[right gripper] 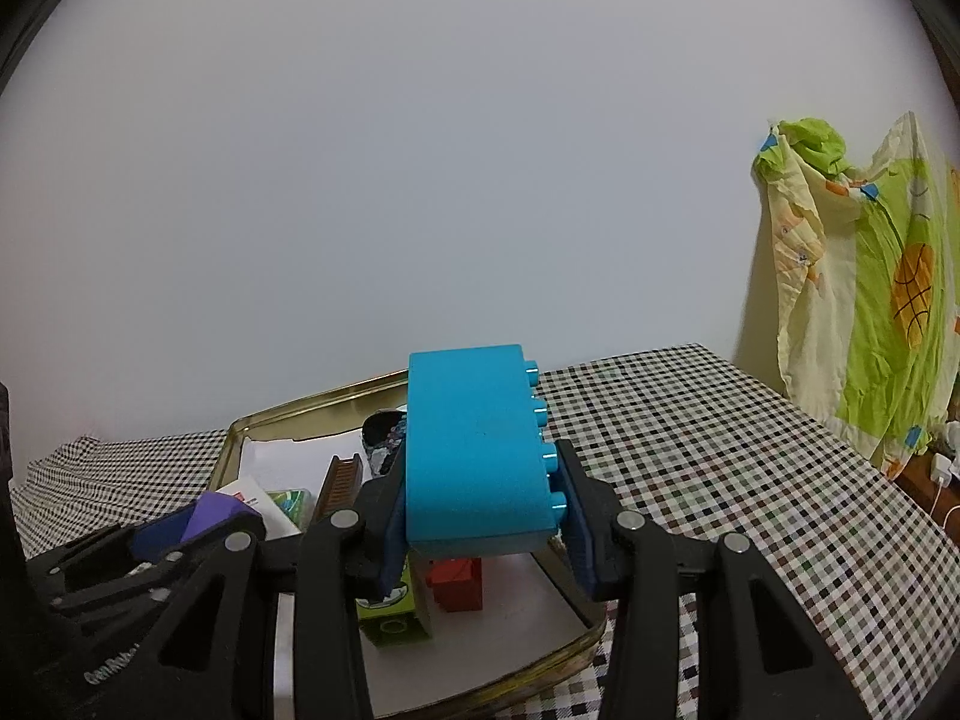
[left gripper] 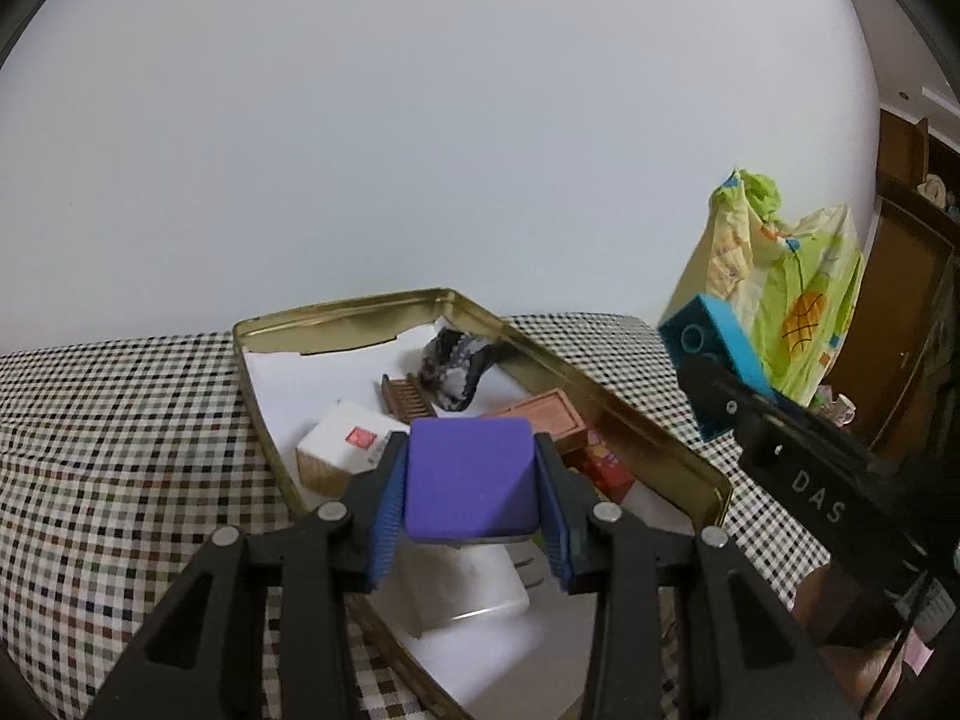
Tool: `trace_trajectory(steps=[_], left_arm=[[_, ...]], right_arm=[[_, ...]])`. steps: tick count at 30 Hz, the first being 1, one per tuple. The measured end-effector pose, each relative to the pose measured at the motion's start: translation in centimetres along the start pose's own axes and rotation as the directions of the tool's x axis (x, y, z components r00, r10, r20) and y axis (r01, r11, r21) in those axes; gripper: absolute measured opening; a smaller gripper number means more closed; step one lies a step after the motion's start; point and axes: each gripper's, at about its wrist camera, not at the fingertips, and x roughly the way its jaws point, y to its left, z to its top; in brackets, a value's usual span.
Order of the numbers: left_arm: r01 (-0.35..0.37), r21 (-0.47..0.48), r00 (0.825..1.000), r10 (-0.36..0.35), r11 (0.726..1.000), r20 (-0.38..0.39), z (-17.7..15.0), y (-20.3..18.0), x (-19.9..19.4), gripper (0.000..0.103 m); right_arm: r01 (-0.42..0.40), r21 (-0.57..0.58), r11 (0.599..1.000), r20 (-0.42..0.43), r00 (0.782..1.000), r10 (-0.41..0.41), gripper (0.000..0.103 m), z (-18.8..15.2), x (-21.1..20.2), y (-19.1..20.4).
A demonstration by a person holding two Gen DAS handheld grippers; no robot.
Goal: Organize rigid objects
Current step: 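Lift the purple cube and teal brick and carry them over the gold tray, then lower the cube and brick into the tray and open both grippers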
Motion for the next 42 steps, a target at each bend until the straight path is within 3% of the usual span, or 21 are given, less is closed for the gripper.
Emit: trace_trajectory(steps=[4,21,31,42], left_arm=[[0.011,-0.012,1.0,-0.011,1.0,-0.01,0.1,0.3,0.7,0.039],[-0.109,0.036,0.989,0.112,0.993,-0.092,1.7,-0.8,4.6,0.039],[-0.209,0.064,0.968,0.216,0.976,-0.128,2.2,-0.1,5.6,0.039],[-0.231,0.094,0.961,0.242,0.969,-0.131,2.2,-0.1,5.8,0.039]], right_arm=[[-0.012,0.01,1.0,-0.011,1.0,0.013,0.046,-0.1,0.1,0.0],[-0.007,-0.027,1.0,-0.039,0.999,0.006,0.046,0.3,2.2,0.5],[-0.012,-0.072,0.997,-0.077,0.997,0.006,0.046,0.1,3.8,1.6],[-0.025,-0.078,0.997,-0.114,0.993,0.016,0.046,0.0,5.4,2.4]])
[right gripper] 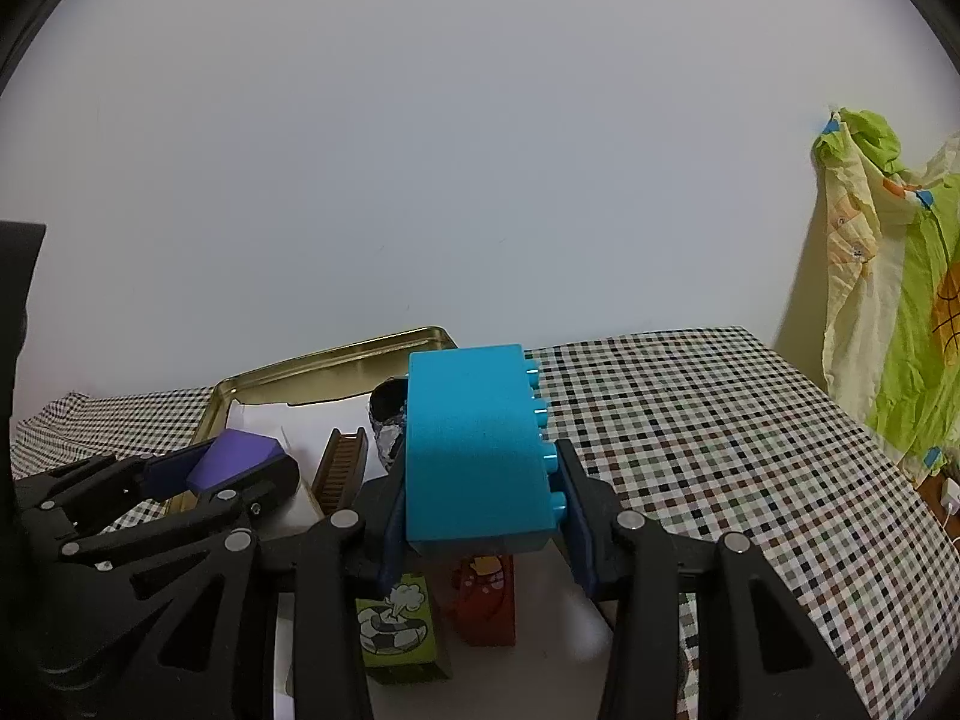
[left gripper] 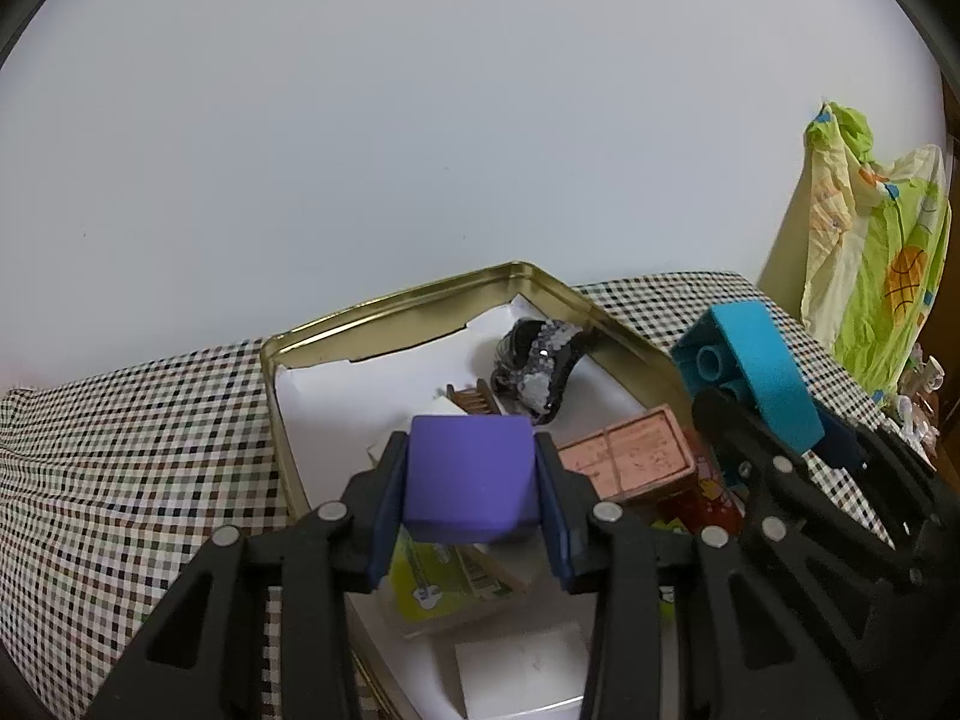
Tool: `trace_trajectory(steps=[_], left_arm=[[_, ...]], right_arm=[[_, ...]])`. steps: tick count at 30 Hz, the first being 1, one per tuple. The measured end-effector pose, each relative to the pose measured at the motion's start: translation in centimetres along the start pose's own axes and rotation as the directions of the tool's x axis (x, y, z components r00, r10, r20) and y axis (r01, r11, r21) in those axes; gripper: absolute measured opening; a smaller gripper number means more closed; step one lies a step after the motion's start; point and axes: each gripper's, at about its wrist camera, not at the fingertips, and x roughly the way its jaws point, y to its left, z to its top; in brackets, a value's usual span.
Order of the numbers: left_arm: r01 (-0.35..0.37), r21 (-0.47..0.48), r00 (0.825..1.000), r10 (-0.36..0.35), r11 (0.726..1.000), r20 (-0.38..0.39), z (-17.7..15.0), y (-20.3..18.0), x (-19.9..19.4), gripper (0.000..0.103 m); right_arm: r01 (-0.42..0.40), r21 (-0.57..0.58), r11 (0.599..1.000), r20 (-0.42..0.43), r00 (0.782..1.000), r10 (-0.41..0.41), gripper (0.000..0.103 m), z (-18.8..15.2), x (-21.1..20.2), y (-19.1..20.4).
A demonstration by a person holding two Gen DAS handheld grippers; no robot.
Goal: Organize rigid objects
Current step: 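Lower the cube and brick into the tray and open both grippers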
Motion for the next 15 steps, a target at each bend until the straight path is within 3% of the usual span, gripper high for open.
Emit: trace_trajectory(steps=[15], left_arm=[[-0.06,0.034,0.998,0.06,0.998,-0.017,1.0,0.1,1.3,0.039]], right_arm=[[-0.015,-0.028,1.0,-0.06,0.998,0.013,0.046,-0.1,1.7,0.7]])
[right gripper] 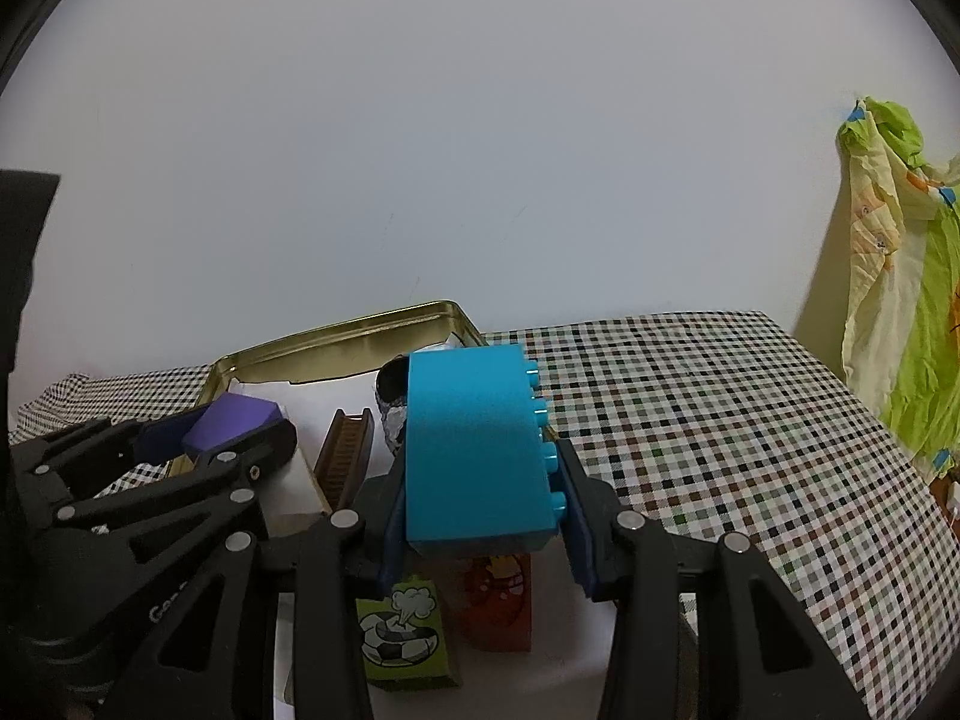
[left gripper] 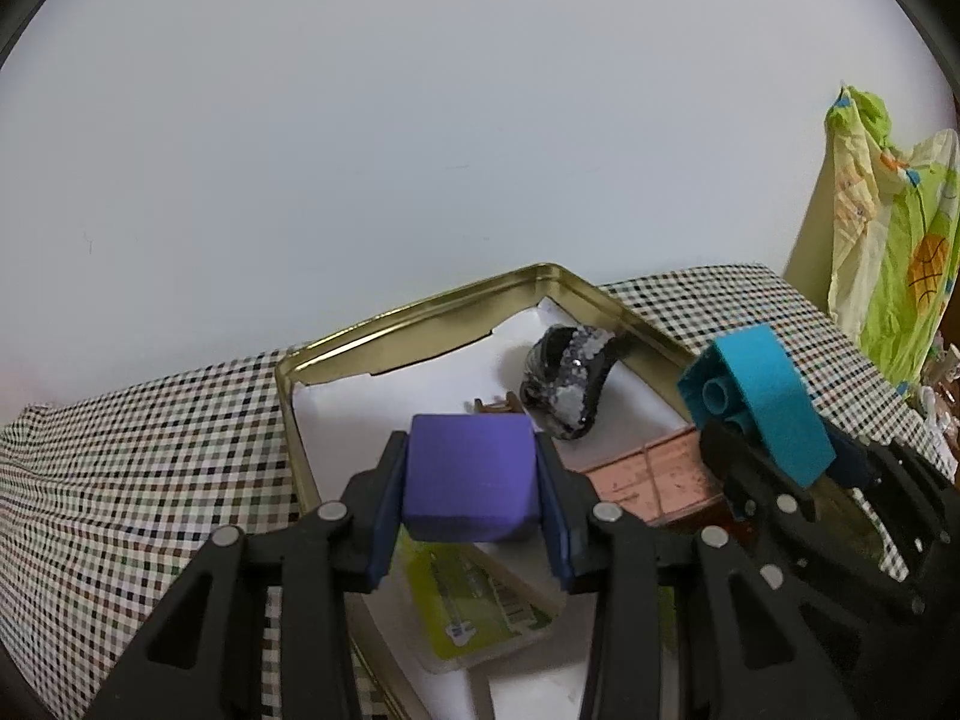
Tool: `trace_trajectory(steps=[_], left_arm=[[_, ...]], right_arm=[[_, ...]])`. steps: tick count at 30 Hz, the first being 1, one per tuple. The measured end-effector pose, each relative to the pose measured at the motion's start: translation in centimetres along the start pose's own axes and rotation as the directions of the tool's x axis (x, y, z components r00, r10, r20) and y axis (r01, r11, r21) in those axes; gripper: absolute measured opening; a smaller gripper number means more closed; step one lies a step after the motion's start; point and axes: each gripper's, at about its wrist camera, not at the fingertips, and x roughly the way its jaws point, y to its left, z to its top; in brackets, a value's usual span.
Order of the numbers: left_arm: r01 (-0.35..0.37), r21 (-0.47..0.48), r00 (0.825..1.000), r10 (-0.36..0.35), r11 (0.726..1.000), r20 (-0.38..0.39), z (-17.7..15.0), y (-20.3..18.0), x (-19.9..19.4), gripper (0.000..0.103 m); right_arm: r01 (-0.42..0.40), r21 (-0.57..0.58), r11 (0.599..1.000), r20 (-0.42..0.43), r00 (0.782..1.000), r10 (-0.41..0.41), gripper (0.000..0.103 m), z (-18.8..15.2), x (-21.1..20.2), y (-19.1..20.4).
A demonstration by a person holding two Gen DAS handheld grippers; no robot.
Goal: Organize rigid objects
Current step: 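Lower the cube and brick into the tray and open both grippers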
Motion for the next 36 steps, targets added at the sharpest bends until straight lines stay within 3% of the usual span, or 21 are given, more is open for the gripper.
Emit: trace_trajectory(steps=[10,11,13,16,19,22,23,26,29,31,36], left_arm=[[-0.007,0.05,1.0,0.008,0.999,-0.02,0.6,-0.2,0.9,0.041],[-0.01,0.05,1.0,0.011,0.999,-0.017,0.6,-0.1,0.9,0.044],[-0.043,0.016,0.999,0.043,0.999,-0.024,0.7,0.4,1.0,0.073],[-0.039,-0.078,0.997,0.034,0.996,-0.067,0.8,2.1,1.3,0.095],[0.014,-0.192,0.997,-0.029,0.981,-0.074,0.5,3.8,1.3,0.102],[0.085,-0.27,0.992,-0.107,0.959,-0.069,0.1,4.6,1.2,0.102],[0.102,-0.28,0.99,-0.126,0.955,-0.069,0.0,4.6,1.2,0.102],[0.114,-0.263,0.989,-0.135,0.958,-0.063,-0.4,4.2,0.6,0.102],[0.064,-0.21,0.997,-0.074,0.976,-0.037,-0.5,3.8,-0.3,0.102],[0.003,-0.201,1.0,0.001,0.98,0.021,-0.5,4.1,-1.7,0.103],[-0.076,-0.252,0.985,0.111,0.965,0.13,-1.0,5.8,-4.4,0.103]], right_arm=[[-0.039,0.001,0.999,-0.034,0.999,0.039,0.045,0.1,0.2,-0.5],[-0.046,0.003,0.999,-0.04,0.998,0.047,0.045,0.1,0.2,-0.6],[-0.059,0.013,0.998,-0.039,0.997,0.059,0.045,0.1,0.2,-0.8],[-0.101,0.06,0.993,-0.039,0.994,0.103,0.047,0.1,0.3,-1.5],[-0.127,0.066,0.99,-0.039,0.991,0.13,0.057,0.0,0.0,-1.5],[-0.119,0.031,0.992,-0.004,0.993,0.119,0.074,0.2,-0.5,-0.9],[-0.113,0.014,0.994,0.007,0.994,0.112,0.081,0.1,-0.8,-0.5],[-0.101,-0.058,0.993,0.02,0.995,0.103,0.083,-0.1,-1.1,0.9],[-0.073,-0.13,0.989,0.034,0.996,0.078,0.084,-0.4,-1.5,1.9],[-0.066,-0.154,0.986,0.037,0.997,0.073,0.086,-0.6,-1.6,2.4],[-0.077,-0.136,0.988,0.04,0.996,0.083,0.087,-0.7,-1.8,2.4]])
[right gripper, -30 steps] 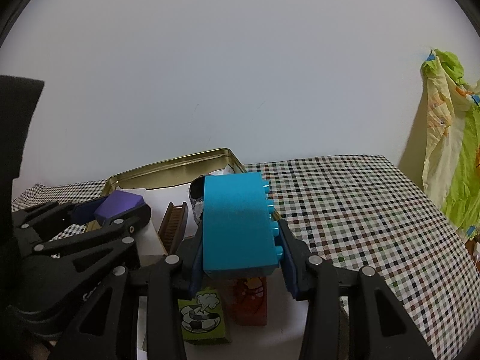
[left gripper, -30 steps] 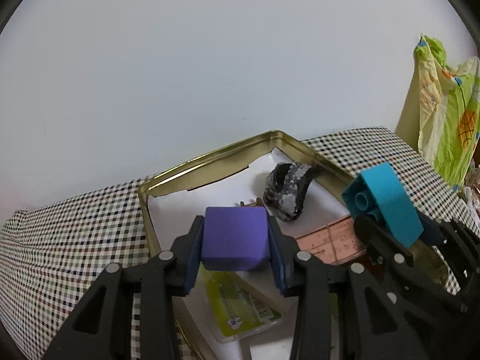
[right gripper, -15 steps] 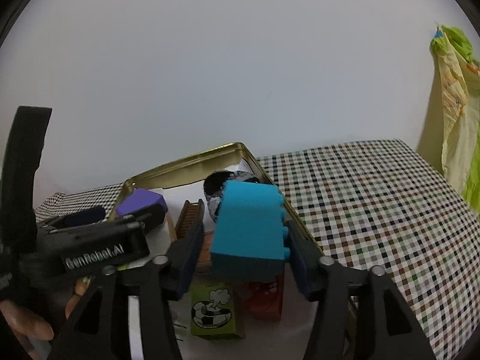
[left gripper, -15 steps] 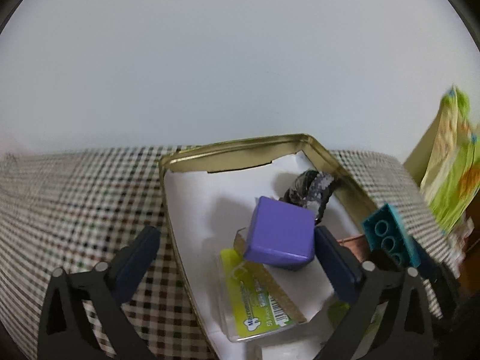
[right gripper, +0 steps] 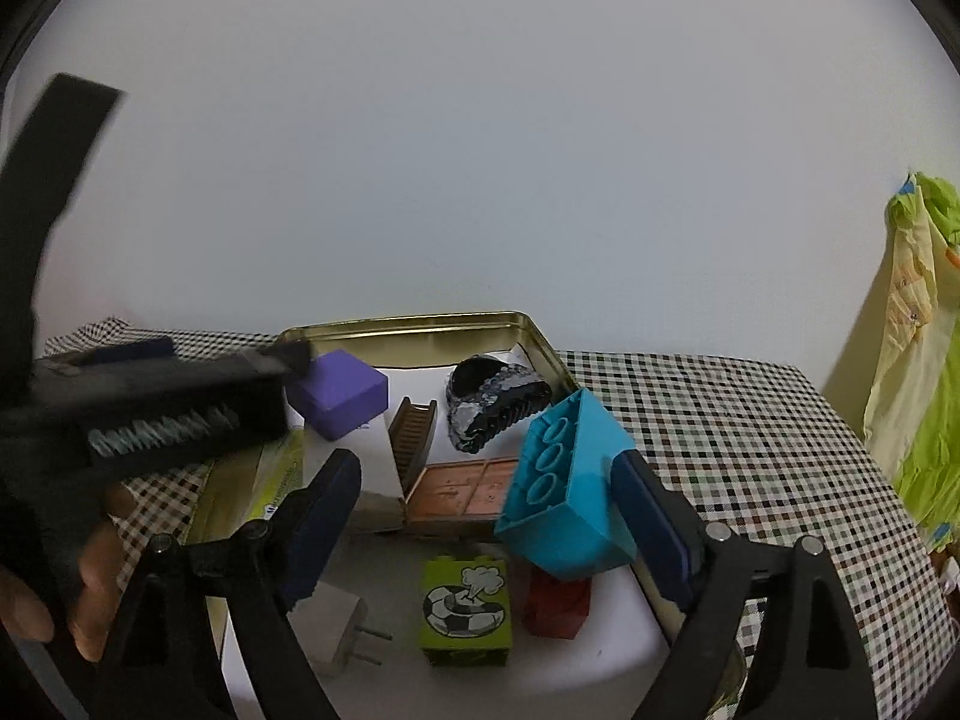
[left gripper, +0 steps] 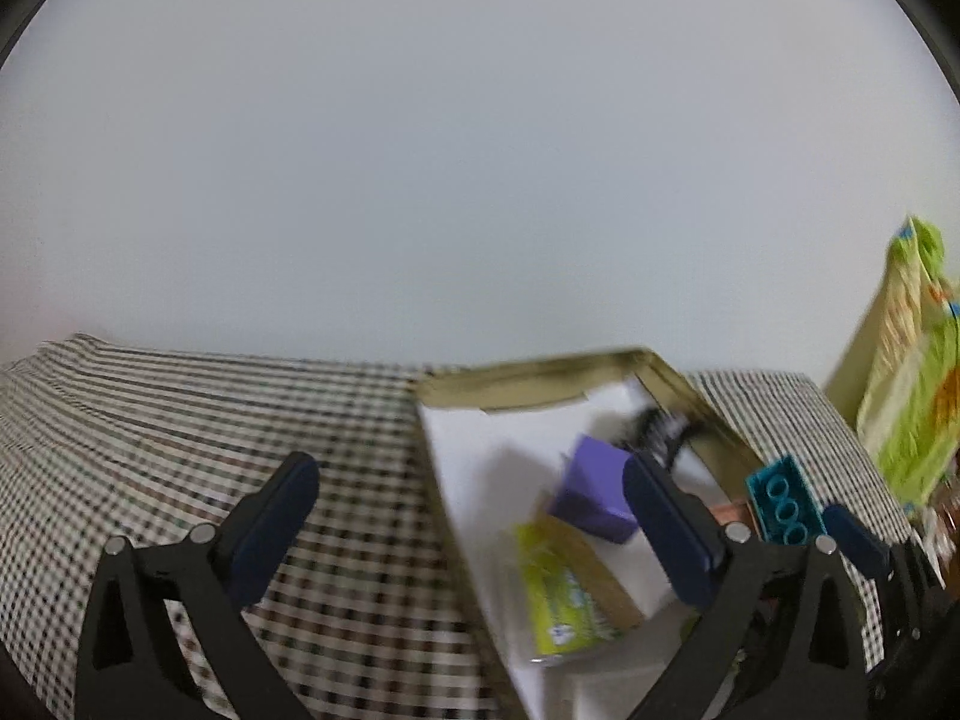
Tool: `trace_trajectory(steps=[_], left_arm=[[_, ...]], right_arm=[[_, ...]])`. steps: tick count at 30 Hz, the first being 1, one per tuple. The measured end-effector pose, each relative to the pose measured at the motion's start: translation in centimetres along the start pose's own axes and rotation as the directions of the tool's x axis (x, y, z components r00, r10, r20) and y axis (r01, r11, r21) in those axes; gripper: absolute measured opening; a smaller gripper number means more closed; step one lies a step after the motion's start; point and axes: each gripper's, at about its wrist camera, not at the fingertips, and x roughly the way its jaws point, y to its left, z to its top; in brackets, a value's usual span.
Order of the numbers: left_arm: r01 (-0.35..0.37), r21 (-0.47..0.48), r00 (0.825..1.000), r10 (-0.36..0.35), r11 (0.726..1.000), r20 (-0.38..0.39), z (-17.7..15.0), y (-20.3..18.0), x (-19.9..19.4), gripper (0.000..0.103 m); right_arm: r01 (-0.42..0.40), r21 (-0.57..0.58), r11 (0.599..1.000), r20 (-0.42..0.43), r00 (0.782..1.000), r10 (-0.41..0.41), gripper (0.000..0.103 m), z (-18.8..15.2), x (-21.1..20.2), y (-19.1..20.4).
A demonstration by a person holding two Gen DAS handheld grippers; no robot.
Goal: Organize rigid objects
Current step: 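Lower the cube and brick into the tray and open both grippers, then withdraw both grippers upward from the filled tray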
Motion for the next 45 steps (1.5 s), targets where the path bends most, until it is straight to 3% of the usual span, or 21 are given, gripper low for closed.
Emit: trace_trajectory(steps=[5,11,25,45], left_arm=[[-0.074,0.026,0.996,0.072,0.997,0.062,-1.8,0.9,-1.2,0.103],[-0.102,0.062,0.992,0.097,0.993,0.085,-4.1,1.0,-2.8,0.103],[-0.092,0.039,0.99,0.087,0.995,0.11,-4.9,2.5,-4.8,0.103],[-0.088,0.093,0.985,0.073,0.992,0.158,-6.2,0.7,-6.5,0.103]], right_arm=[[0.03,0.027,0.999,0.007,1.0,-0.03,0.088,-0.1,-0.2,0.0],[0.054,0.069,0.996,0.043,0.997,-0.057,0.088,-0.4,-1.1,0.1],[0.174,0.127,0.977,0.113,0.976,-0.188,0.088,-0.8,-3.4,-0.2],[0.236,0.151,0.96,0.152,0.954,-0.259,0.093,-2.2,-7.0,1.2]])
